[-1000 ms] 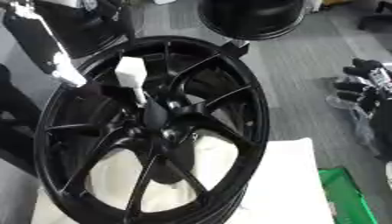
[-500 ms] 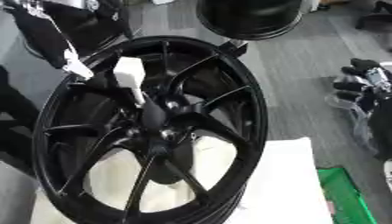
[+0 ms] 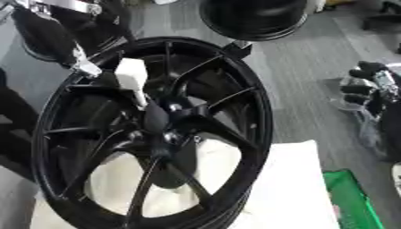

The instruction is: Pull the pin out of the wheel hub.

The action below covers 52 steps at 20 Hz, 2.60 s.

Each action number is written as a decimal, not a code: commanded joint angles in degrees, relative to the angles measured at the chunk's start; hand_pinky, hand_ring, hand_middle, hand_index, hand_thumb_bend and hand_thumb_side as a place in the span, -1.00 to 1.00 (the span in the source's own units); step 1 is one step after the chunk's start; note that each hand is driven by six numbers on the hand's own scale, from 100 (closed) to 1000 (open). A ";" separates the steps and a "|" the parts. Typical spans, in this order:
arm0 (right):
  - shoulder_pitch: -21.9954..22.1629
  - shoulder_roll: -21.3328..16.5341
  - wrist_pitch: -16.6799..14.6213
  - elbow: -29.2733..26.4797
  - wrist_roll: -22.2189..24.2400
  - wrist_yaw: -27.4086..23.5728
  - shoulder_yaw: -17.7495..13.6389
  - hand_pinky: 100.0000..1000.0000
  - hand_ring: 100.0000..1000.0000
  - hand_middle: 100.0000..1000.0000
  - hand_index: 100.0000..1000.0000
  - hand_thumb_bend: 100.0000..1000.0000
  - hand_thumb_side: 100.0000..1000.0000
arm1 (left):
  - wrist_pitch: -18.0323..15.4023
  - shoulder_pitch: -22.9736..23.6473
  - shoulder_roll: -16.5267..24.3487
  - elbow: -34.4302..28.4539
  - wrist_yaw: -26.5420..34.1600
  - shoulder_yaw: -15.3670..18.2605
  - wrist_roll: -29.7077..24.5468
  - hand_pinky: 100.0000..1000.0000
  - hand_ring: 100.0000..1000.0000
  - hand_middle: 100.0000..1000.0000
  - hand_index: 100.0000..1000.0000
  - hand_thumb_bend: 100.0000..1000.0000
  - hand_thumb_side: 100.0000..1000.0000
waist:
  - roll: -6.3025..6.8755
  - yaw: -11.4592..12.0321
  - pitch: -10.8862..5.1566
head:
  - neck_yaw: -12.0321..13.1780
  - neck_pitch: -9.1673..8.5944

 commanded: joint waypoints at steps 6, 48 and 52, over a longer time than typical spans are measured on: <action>-0.78 -1.31 0.07 -0.39 0.44 0.47 -0.14 0.50 0.42 0.55 0.70 -1.00 0.60 | -0.27 -0.72 0.46 0.41 0.66 0.75 0.07 0.73 0.75 0.64 0.66 0.04 -0.15 | -0.29 -0.18 -1.29 | 0.11 -0.69; -1.24 -1.11 0.27 -0.05 1.31 0.94 0.61 0.50 0.42 0.55 0.70 -1.00 0.60 | -2.82 -0.82 -4.92 7.12 -7.66 -1.11 0.07 0.56 0.58 0.41 0.30 -0.50 -0.52 | -0.37 -0.89 -1.29 | 1.68 -0.35; -1.29 -1.08 0.28 -0.03 1.32 0.98 0.60 0.50 0.42 0.55 0.70 -1.00 0.60 | -2.15 -1.02 -5.21 6.98 -8.14 -1.17 0.09 0.54 0.52 0.32 0.17 -0.59 -0.60 | -0.36 -0.93 -1.31 | 1.67 -0.40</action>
